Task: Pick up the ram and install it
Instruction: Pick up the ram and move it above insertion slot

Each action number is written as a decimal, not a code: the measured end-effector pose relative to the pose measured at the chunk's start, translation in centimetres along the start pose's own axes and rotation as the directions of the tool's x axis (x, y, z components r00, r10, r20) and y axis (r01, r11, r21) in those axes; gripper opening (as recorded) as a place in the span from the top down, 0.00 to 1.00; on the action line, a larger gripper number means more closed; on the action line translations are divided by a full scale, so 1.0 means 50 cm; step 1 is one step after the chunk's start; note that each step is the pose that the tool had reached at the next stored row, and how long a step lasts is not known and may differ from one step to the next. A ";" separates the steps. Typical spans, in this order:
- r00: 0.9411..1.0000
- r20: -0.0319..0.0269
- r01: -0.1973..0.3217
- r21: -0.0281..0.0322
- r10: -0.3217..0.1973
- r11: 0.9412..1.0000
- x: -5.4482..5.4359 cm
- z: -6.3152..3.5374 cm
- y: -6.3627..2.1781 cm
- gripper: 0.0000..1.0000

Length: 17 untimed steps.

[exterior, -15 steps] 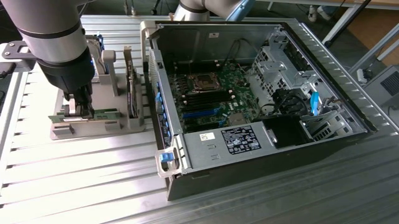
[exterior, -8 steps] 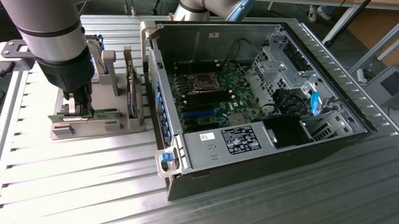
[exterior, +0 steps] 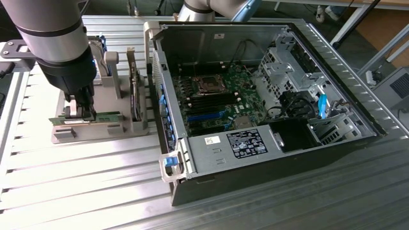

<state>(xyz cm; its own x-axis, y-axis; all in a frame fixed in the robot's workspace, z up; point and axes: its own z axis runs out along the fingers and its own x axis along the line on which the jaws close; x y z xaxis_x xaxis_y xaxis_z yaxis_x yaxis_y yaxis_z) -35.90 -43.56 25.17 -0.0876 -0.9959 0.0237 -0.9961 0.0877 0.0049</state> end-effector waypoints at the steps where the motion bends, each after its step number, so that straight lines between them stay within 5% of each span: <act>1: 1.000 0.000 0.000 0.000 0.000 1.000 0.000 0.000 0.000 0.89; 17: 1.000 -0.001 0.000 0.000 0.000 1.000 0.000 -0.006 0.000 0.89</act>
<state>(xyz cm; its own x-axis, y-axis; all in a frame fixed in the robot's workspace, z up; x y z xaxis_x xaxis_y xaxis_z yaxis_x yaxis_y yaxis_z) -35.90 -43.56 25.48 -0.0876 -0.9958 0.0248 -0.9961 0.0877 0.0048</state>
